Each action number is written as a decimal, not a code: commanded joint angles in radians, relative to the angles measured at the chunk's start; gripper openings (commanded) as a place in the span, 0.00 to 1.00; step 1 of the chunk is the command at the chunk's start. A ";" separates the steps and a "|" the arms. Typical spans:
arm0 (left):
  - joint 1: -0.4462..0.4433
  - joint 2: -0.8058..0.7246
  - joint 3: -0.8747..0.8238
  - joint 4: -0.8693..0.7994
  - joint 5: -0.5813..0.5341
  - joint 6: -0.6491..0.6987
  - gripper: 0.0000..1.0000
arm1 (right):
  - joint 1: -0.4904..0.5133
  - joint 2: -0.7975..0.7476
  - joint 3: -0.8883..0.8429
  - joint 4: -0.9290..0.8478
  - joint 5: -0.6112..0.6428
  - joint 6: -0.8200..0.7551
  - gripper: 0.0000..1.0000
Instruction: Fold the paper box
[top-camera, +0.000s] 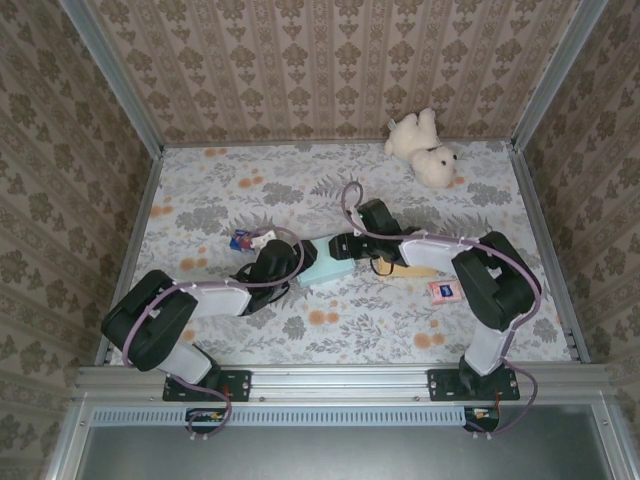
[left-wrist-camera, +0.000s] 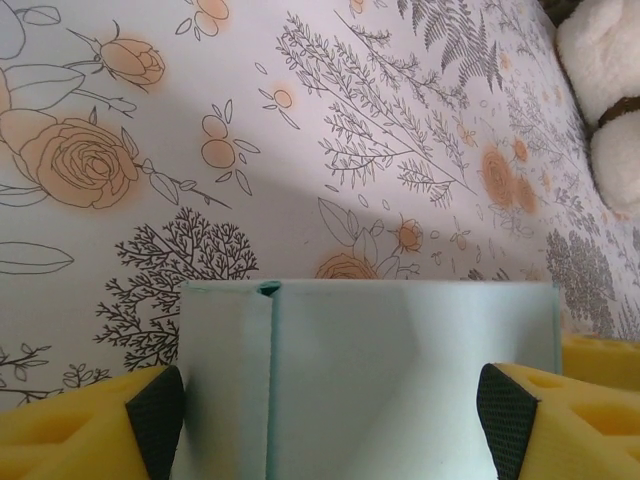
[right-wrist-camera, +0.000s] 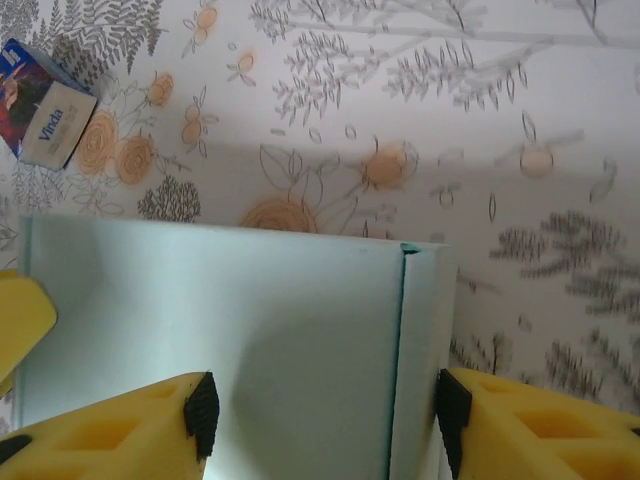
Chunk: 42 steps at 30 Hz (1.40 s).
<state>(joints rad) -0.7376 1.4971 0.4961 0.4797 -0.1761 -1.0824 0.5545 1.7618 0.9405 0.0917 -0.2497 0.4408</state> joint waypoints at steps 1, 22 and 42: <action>0.013 0.002 0.043 -0.020 -0.004 0.047 0.80 | 0.027 -0.059 -0.063 0.108 0.037 0.115 0.62; 0.117 0.058 0.107 -0.080 0.007 0.123 0.82 | 0.076 -0.140 -0.088 0.062 0.250 0.097 0.65; 0.130 -1.136 0.027 -0.927 -0.061 0.314 0.94 | 0.090 -1.022 -0.273 -0.334 0.797 -0.027 0.71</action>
<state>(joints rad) -0.6071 0.5137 0.5583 -0.1879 -0.2398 -0.7807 0.6510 0.8257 0.7113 -0.1291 0.3363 0.4507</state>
